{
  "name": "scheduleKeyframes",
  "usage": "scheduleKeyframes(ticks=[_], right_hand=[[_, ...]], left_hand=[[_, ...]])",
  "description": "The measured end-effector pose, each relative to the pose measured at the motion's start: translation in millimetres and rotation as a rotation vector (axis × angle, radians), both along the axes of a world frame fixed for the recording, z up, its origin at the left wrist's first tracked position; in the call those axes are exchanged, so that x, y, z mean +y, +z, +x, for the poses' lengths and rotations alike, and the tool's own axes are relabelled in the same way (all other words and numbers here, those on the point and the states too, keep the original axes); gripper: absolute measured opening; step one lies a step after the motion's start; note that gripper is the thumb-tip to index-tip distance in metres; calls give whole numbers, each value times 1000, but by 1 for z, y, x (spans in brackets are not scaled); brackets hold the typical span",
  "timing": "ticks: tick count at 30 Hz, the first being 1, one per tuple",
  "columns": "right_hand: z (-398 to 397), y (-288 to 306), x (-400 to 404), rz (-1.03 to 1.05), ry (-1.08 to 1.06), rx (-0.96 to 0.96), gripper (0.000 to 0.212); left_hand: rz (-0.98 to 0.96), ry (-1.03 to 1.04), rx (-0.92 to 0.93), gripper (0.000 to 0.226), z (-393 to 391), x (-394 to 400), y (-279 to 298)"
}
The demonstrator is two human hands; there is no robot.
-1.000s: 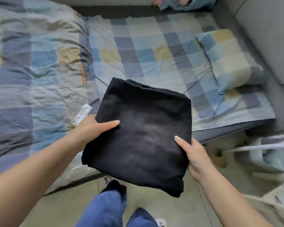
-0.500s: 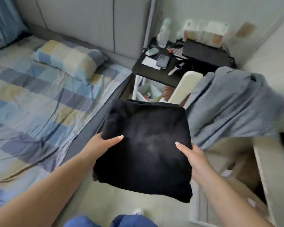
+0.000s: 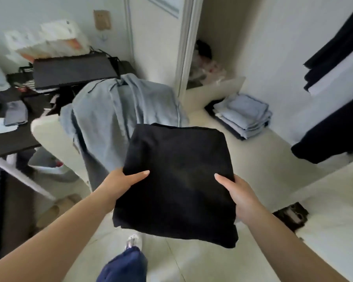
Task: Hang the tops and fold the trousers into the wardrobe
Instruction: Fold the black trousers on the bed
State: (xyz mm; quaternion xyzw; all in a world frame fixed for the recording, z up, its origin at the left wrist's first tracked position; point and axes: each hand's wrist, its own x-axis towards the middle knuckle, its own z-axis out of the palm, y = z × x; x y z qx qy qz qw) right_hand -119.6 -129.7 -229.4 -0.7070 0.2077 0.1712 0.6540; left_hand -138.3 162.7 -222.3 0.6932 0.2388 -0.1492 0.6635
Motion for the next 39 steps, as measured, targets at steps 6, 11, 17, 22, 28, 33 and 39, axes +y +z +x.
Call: scheduleKeyframes(ticks=[6, 11, 17, 22, 28, 33, 39], right_hand=[[61, -26, -34, -11, -279, -3, 30], [113, -41, -43, -2, -437, 41, 30], [137, -60, -66, -119, -610, 87, 35], [134, -89, -84, -166, -742, 166, 23], [141, -129, -120, -312, -858, 200, 10], [143, -200, -179, -434, -950, 257, 66], [169, -205, -217, -518, -1060, 382, 66]], left_hand=[[-60, -261, 24, 29, 131, -38, -19], [0, -430, 57, 26, 242, -64, -40], [21, -610, 99, 26, 314, -118, -68], [103, -730, 101, 30, 336, -162, -98], [214, -914, 105, 36, 363, -216, -136], [187, -1074, 101, 39, 392, -273, -161], [205, -1183, 107, 39, 410, -335, -193]])
